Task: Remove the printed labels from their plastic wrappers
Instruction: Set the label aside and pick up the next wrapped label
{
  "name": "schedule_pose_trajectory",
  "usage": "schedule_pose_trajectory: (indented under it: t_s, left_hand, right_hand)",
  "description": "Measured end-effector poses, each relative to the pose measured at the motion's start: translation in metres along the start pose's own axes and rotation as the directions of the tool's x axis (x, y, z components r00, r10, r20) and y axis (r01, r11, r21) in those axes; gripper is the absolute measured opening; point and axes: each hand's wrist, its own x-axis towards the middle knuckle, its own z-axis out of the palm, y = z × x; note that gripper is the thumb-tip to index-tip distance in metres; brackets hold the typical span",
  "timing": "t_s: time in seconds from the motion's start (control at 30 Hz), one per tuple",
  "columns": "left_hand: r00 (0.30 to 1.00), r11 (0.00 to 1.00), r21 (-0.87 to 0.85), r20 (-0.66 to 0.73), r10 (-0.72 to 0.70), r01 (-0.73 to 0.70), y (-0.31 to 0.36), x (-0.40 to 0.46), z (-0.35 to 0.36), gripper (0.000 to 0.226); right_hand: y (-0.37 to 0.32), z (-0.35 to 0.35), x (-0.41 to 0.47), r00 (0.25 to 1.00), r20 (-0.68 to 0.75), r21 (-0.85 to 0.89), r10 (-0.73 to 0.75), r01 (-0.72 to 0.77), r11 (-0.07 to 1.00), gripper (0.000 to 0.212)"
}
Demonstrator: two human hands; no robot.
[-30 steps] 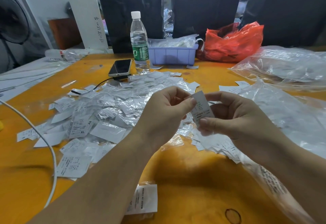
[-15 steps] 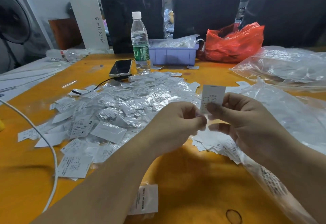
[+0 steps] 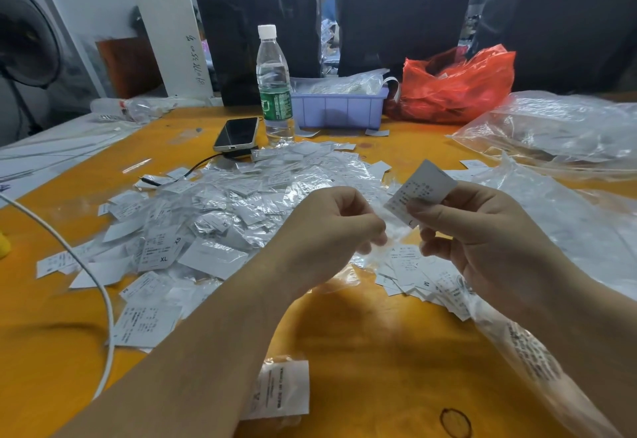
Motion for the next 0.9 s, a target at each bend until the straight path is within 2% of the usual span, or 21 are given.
schedule_pose_trajectory:
  t_s: [0.17, 0.37, 0.57, 0.67, 0.9]
  left_hand:
    - [0.999, 0.999, -0.043, 0.033, -0.009, 0.011, 0.0022, -0.0007, 0.0001, 0.008]
    - [0.997, 0.995, -0.074, 0.052, 0.064, -0.06, 0.0049, -0.0031, 0.0022, 0.008]
    - [0.992, 0.992, -0.085, 0.082, 0.095, -0.088, 0.0057, -0.0036, 0.003, 0.008]
    - [0.99, 0.991, -0.082, 0.089, 0.109, -0.101, 0.0058, -0.004, 0.0035, 0.009]
    - [0.997, 0.995, -0.057, 0.004, 0.083, -0.082, 0.0027, -0.0005, 0.0015, 0.015]
  right_hand:
    - [0.0019, -0.0009, -0.0006, 1.0, 0.002, -0.049, -0.013, 0.013, 0.999, 0.026]
    - [0.0017, 0.0, -0.0009, 0.999, -0.037, -0.091, -0.029, 0.025, 0.996, 0.029]
    - [-0.0004, 0.0025, -0.0033, 0.995, -0.055, -0.116, -0.081, 0.075, 0.99, 0.019]
    - [-0.0014, 0.0028, -0.0033, 0.993, -0.06, -0.123, -0.098, 0.09, 0.988, 0.021]
    - [-0.0045, 0.0052, -0.0059, 0.998, -0.003, -0.073, -0.056, 0.055, 0.996, 0.025]
